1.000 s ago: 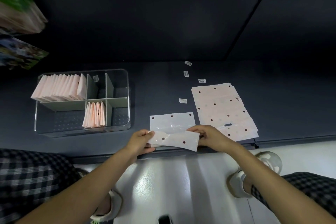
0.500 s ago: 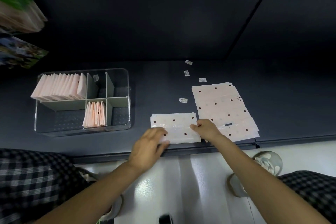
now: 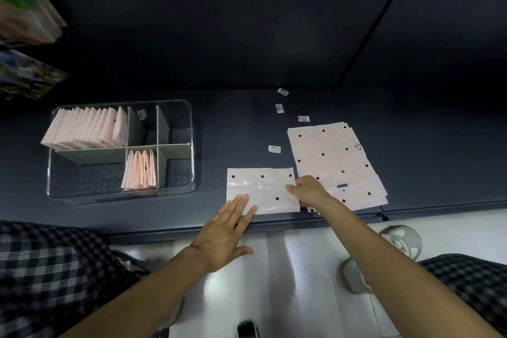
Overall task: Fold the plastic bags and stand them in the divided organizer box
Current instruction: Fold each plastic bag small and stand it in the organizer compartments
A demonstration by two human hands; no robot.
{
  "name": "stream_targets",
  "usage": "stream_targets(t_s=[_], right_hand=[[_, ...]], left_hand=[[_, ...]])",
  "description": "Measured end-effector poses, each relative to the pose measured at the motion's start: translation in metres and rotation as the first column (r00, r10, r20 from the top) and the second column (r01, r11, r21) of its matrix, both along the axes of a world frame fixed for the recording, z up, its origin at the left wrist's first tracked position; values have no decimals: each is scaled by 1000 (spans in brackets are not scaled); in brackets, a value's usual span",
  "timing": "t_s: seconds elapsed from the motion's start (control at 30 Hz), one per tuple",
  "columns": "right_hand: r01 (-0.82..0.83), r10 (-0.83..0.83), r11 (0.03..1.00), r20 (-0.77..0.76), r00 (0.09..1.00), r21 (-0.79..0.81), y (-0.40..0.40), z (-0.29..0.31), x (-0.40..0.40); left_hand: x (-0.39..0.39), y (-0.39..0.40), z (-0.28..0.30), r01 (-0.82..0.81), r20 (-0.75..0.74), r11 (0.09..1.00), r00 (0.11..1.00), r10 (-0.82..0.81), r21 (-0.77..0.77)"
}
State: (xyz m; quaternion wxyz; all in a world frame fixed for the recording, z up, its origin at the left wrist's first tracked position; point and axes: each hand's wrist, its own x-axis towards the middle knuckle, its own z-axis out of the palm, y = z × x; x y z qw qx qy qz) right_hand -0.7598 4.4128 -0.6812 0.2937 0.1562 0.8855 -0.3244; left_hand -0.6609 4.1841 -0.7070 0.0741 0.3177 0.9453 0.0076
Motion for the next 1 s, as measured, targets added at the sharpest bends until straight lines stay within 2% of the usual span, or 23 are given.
stream_targets(t_s=[0.13, 0.2, 0.23, 0.27, 0.33, 0.4, 0.43, 0.47, 0.57, 0.67, 0.77, 0.83, 1.0], right_hand=[[54, -55, 998, -23, 998, -8, -3, 3, 4], [66, -52, 994, -157, 986, 85, -6, 6, 14], [52, 7, 978, -284, 959, 200, -8, 6, 22], [24, 125, 945, -427, 895, 326, -11, 5, 32], [-104, 425, 864, -603, 675, 493, -21, 2, 54], [-278, 635, 768, -629, 448, 577, -29, -8, 75], [-353, 720, 694, -588, 369, 628, -30, -15, 84], [-412, 788, 616, -516, 336, 672, -28, -20, 92], [-474, 884, 453, -313, 346, 755, -9, -30, 104], [-497, 898, 402, -226, 378, 769, 12, -29, 105], [-499, 879, 414, -192, 437, 761, 33, -19, 104], [-499, 876, 420, -195, 441, 758, 43, -14, 104], [-427, 861, 504, -393, 324, 751, 39, -11, 86]], left_hand=[[-1, 3, -1, -6, 48, 999, 999, 8, -39], [-2, 3, -10, 15, 102, 998, 995, -10, -55], [-2, 2, -13, 13, 116, 999, 993, -7, -48], [-1, 2, -15, 9, 110, 999, 994, -4, -42], [-2, 3, -15, -5, 123, 999, 992, 10, -44], [-3, 4, -14, -4, 131, 999, 991, 9, -38], [-4, 4, -13, -6, 131, 999, 991, 11, -37], [-4, 4, -13, -6, 134, 999, 991, 12, -46], [-4, 4, -13, 1, 149, 998, 989, 9, -68], [-4, 5, -11, -1, 153, 998, 988, 11, -67], [-5, -5, -11, -8, 171, 999, 985, 17, -50], [-6, -21, -8, -7, 168, 999, 986, 14, -40], [-14, -42, 16, -29, 17, 996, 999, 28, 86]])
